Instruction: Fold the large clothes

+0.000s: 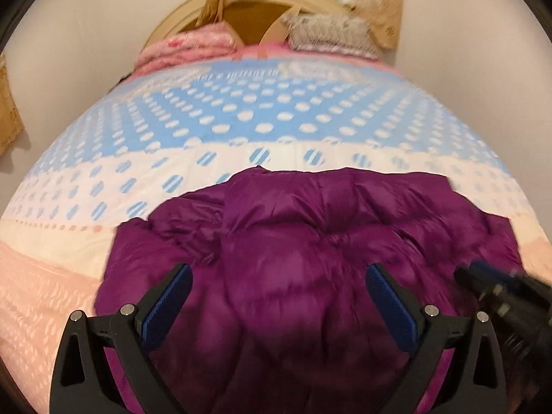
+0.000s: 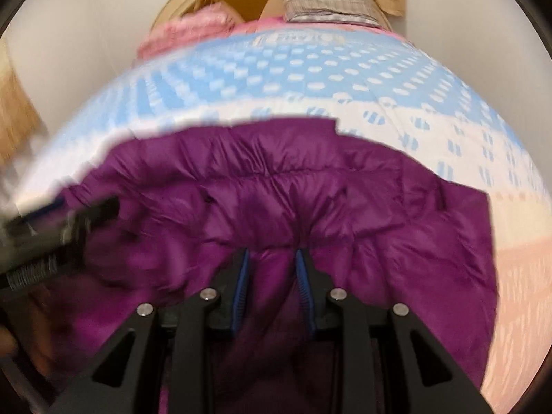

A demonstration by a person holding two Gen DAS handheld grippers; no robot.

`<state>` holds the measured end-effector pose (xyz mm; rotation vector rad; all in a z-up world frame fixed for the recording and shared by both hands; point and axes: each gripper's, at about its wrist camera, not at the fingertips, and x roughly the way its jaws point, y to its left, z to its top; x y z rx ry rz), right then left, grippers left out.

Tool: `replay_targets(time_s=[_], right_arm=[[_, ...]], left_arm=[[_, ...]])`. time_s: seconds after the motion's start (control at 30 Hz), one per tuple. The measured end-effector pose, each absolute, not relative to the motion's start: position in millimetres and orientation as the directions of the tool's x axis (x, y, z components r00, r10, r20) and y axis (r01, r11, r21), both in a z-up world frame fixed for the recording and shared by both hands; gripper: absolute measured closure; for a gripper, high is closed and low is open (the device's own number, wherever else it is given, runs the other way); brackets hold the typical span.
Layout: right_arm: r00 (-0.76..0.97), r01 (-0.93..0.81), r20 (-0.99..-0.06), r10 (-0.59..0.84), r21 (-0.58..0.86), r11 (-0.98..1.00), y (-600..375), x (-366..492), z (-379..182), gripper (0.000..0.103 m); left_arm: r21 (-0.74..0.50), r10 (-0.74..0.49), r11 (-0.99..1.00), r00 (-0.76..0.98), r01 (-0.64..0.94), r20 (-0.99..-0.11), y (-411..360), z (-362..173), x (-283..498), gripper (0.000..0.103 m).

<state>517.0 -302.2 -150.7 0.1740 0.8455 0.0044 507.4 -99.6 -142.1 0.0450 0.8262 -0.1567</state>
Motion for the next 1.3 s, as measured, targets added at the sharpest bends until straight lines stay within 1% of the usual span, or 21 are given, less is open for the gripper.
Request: replay_targets(time_s=[0.03, 0.1, 0.13, 0.2, 0.33, 0.47, 0.63, 1.3], right_arm=[[0.689, 0.049, -0.72, 0.083, 0.16, 0.986, -298, 506, -142, 0.07], [0.699, 0.022, -0.705, 0.118, 0.186, 0.982, -290, 493, -142, 0.07], [0.689, 0.018, -0.715, 0.119, 0.181, 0.983, -285, 492, -148, 0.07], [0.66, 0.005, -0.741, 0.124, 0.17, 0.985, -276, 492, -169, 0.07], [0.667, -0.006, -0.738, 0.103, 0.133, 0.991, -272, 491, -192, 0.07], [0.667, -0.004, -0.737, 0.104, 0.136, 0.991, -273, 494, -194, 0.07], [0.678, -0.004, -0.728, 0.101, 0.134, 0.991, -274, 494, -195, 0.07], [0.682, 0.007, -0.729, 0.054, 0.081, 0.997, -264, 489, -197, 0.07]], left_arm=[[-0.017, -0.13, 0.985, 0.679, 0.17, -0.723, -100, -143, 496, 0.002], [0.014, -0.125, 0.981, 0.68, 0.195, -0.722, -105, -152, 488, 0.002], [0.053, -0.098, 0.979, 0.676, 0.199, -0.73, -111, -163, 487, 0.002], [0.082, -0.066, 0.979, 0.666, 0.188, -0.743, -114, -176, 488, 0.002], [0.074, -0.061, 0.982, 0.657, 0.176, -0.752, -114, -191, 491, 0.002], [0.07, -0.053, 0.983, 0.636, 0.167, -0.77, -114, -198, 498, 0.001], [0.088, -0.039, 0.982, 0.64, 0.166, -0.768, -117, -201, 499, 0.001], [0.086, -0.041, 0.982, 0.642, 0.166, -0.765, -117, -202, 499, 0.001]])
